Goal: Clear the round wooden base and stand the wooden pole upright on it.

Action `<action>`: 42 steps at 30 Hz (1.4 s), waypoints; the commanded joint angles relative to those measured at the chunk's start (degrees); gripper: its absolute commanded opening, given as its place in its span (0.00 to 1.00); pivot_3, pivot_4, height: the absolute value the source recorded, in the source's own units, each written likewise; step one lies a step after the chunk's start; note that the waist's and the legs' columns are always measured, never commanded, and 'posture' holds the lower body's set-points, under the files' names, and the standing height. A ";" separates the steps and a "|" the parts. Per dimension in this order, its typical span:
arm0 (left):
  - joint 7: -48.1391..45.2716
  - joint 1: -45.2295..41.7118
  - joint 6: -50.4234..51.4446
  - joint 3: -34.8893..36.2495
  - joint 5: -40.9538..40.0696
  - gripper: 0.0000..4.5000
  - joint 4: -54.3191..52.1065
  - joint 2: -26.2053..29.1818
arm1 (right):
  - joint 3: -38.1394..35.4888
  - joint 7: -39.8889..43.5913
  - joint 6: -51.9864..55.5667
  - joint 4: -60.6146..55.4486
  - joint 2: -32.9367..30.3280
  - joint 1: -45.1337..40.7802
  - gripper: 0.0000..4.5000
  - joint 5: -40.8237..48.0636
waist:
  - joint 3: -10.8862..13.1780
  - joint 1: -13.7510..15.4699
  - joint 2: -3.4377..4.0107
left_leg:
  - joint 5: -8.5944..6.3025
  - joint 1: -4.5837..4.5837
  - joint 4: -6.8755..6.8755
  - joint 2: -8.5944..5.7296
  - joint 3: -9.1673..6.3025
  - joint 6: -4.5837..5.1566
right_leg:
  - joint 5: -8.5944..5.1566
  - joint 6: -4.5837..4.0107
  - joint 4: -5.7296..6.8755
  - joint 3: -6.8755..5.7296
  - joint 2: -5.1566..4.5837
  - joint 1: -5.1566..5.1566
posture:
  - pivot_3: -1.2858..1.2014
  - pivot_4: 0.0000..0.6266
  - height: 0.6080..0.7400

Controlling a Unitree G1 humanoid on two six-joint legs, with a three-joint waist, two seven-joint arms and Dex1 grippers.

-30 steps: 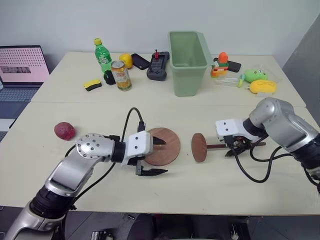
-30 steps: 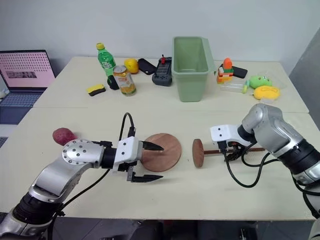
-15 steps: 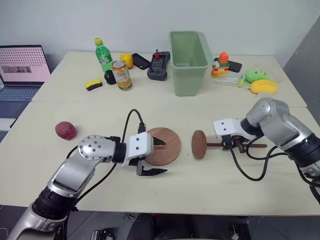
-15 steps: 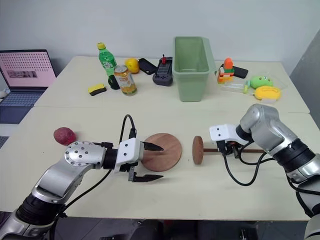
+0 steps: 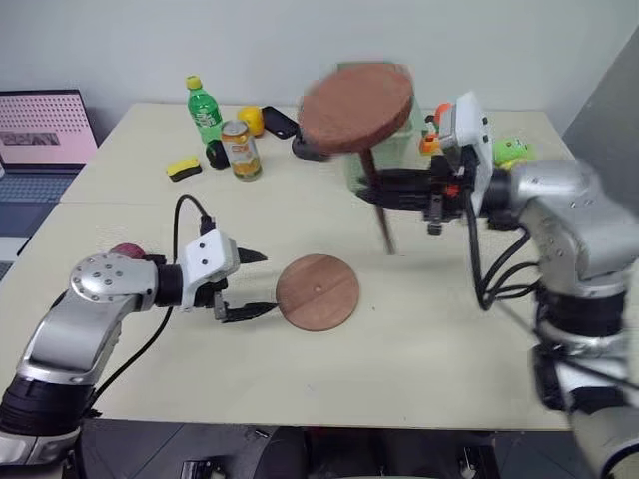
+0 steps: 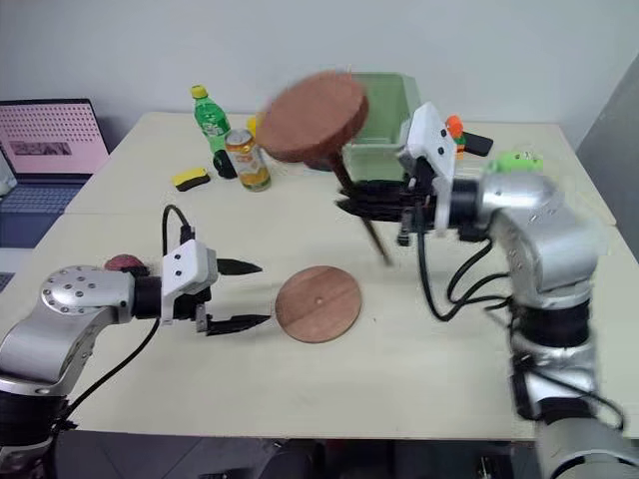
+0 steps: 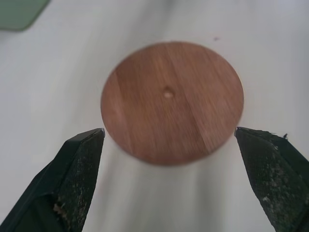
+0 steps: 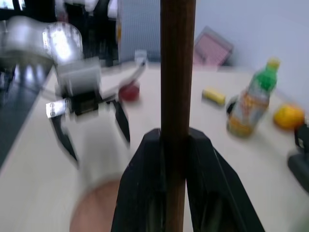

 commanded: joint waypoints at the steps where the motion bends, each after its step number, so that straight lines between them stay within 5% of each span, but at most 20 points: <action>1: -1.03 0.24 -0.07 1.36 0.36 1.00 -0.23 2.61 | 0.24 -9.76 -2.92 -5.32 7.86 3.56 0.05 3.20 | 0.01 0.10 0.02 | 0.00 0.00 0.01 0.00 -0.01 0.00 | 0.00 0.00 0.00 -0.01 0.00 0.01 | 0.52 0.24 1.00; 5: -1.56 -0.39 -0.15 1.18 0.98 1.00 0.37 4.33 | 4.63 -13.81 -8.44 -2.90 12.72 7.15 0.05 1.49 | 0.04 -0.19 0.07 | 0.00 0.05 -0.01 0.02 0.01 -0.01 | 0.00 0.00 0.04 0.02 0.03 -0.01 | 0.52 0.24 1.00; 15: -0.60 -1.83 1.84 0.13 1.02 1.00 -1.85 3.97 | 12.11 -15.08 -19.91 4.38 13.39 11.59 0.05 -1.79 | 0.04 -0.33 0.07 | 0.00 0.06 -0.01 0.02 0.03 0.00 | 0.00 0.00 0.03 0.01 0.10 -0.02 | 0.52 0.24 1.00; 42: -0.67 1.11 0.64 2.03 -1.91 1.00 -2.80 1.28 | 16.96 -14.26 -30.25 13.89 11.65 13.38 0.05 -4.91 | 0.04 -0.31 0.07 | 0.00 0.08 -0.01 0.03 0.03 0.00 | 0.00 0.00 0.02 0.02 0.10 -0.01 | 0.52 0.24 1.00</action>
